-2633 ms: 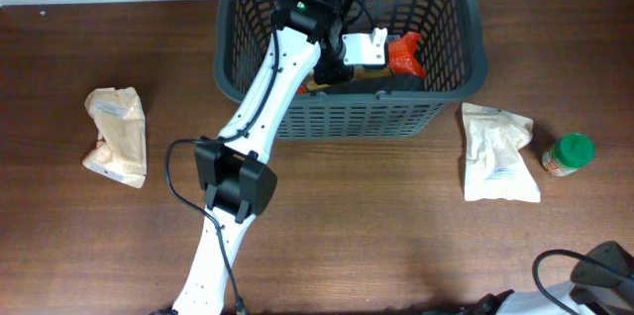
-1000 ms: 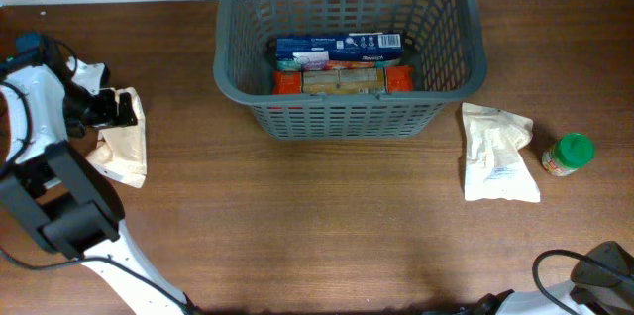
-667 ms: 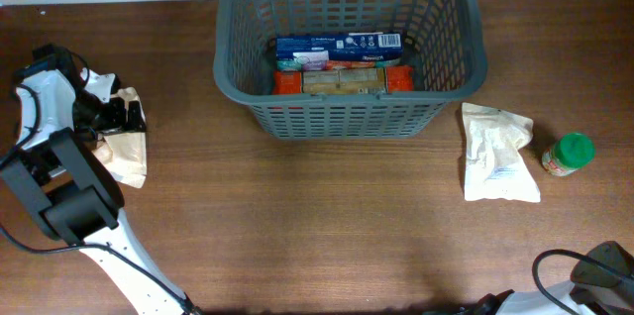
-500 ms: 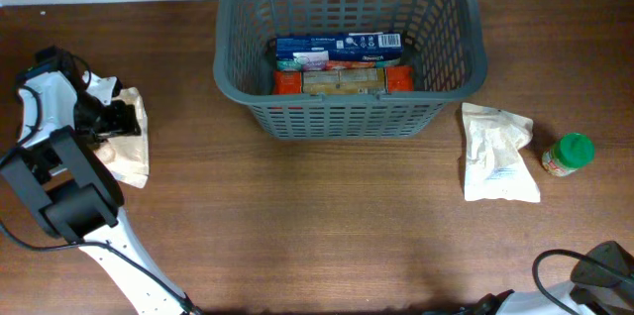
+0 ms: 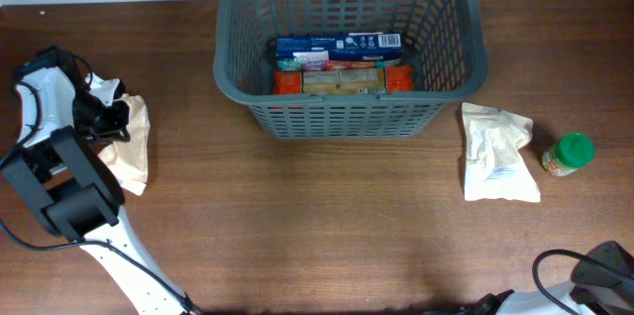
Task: Pack container
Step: 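Grasp the beige pouch on the left with the left gripper, then lower the beige pouch into the basket and open the left gripper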
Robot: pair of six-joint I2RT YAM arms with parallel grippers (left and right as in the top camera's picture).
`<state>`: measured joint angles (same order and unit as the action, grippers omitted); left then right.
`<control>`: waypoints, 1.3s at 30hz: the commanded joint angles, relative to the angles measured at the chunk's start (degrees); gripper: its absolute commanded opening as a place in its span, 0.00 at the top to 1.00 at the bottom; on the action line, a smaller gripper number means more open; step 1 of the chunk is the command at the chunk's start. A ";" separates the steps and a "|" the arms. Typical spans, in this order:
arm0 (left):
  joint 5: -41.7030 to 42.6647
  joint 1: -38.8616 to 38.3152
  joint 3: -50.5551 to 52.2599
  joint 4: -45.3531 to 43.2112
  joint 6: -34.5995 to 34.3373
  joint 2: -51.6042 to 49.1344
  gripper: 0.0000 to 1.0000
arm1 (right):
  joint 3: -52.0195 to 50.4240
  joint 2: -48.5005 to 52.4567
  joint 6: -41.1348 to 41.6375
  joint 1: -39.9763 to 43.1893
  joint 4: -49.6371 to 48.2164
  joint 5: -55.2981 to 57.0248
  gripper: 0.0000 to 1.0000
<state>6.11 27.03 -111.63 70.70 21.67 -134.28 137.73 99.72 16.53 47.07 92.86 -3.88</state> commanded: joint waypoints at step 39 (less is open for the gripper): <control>8.15 -52.37 -57.35 13.73 45.70 10.19 0.98 | 0.17 -0.02 0.48 0.22 -0.07 0.55 0.01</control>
<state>12.45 -23.18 -173.93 86.21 63.31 -123.85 137.73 99.72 16.53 47.07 92.86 -3.88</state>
